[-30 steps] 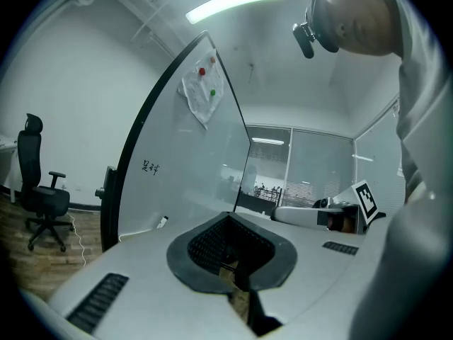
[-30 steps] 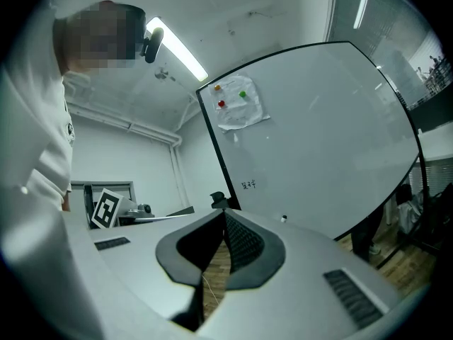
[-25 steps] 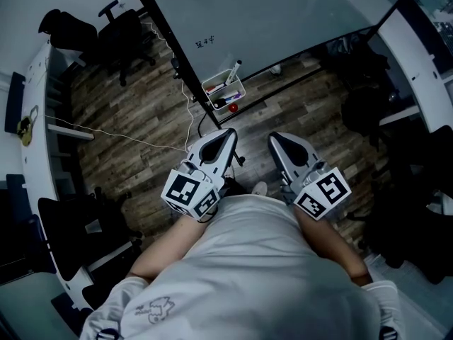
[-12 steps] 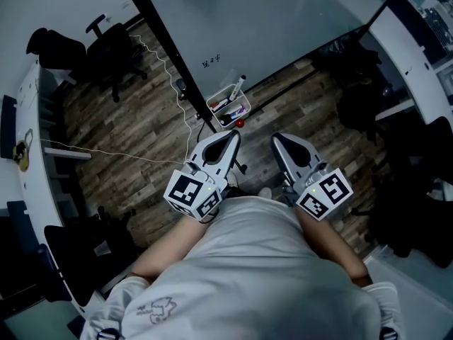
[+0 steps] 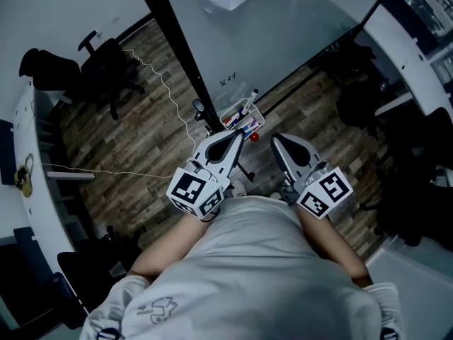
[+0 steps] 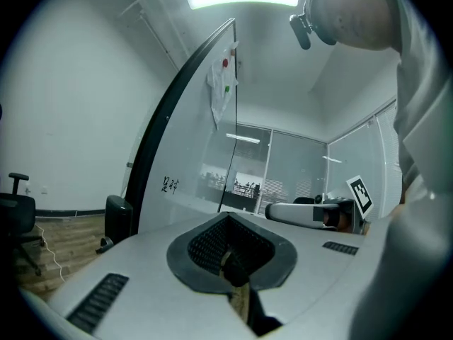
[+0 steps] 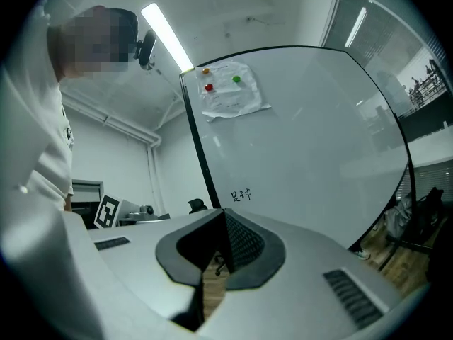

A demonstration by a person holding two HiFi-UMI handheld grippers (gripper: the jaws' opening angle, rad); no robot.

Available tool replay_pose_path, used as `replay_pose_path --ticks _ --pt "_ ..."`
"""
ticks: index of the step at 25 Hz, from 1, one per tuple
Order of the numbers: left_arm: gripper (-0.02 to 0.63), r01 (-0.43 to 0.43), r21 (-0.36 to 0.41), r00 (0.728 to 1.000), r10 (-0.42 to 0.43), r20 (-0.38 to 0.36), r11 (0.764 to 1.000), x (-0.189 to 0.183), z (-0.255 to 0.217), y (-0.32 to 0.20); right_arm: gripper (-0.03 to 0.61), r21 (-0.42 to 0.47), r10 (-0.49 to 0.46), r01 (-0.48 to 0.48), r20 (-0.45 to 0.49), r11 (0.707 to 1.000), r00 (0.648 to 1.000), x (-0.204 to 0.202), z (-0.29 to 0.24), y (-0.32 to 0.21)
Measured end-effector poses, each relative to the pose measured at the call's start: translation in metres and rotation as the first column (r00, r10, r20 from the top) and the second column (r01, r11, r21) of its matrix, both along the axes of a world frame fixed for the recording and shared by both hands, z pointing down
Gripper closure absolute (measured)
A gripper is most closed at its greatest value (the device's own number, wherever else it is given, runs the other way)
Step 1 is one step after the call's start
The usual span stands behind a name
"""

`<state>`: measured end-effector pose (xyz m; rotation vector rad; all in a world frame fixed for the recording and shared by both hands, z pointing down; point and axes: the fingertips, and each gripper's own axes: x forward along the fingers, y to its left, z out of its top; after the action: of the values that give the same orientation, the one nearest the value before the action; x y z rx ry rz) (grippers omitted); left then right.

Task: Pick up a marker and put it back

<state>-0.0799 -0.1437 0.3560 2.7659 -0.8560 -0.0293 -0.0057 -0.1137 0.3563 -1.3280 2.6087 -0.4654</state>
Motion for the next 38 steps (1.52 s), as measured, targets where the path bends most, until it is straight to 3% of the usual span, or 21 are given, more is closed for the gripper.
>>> replay_pose_path --ticks 8,18,25,38 --pt "0.609 -0.057 -0.01 0.998 0.057 -0.007 0.998 -0.009 0.0 -0.012 0.568 -0.004 0.014 -0.014 -0.004 1.0 1.0 -0.018 0.001 -0.017" --pt "0.609 -0.067 -0.028 0.998 0.067 -0.003 0.997 0.01 0.006 -0.028 0.568 -0.029 -0.017 0.016 -0.01 0.999 1.0 -0.01 0.009 -0.041" --pt "0.609 -0.021 -0.053 1.0 0.02 -0.006 0.998 0.026 0.016 -0.044 0.568 -0.071 -0.075 0.074 -0.016 0.995 0.997 0.0 0.024 -0.061" --pt "0.609 0.101 -0.057 0.993 -0.098 0.064 0.993 0.043 0.037 -0.07 0.568 -0.119 -0.192 0.19 -0.007 0.975 0.981 0.013 0.047 -0.097"
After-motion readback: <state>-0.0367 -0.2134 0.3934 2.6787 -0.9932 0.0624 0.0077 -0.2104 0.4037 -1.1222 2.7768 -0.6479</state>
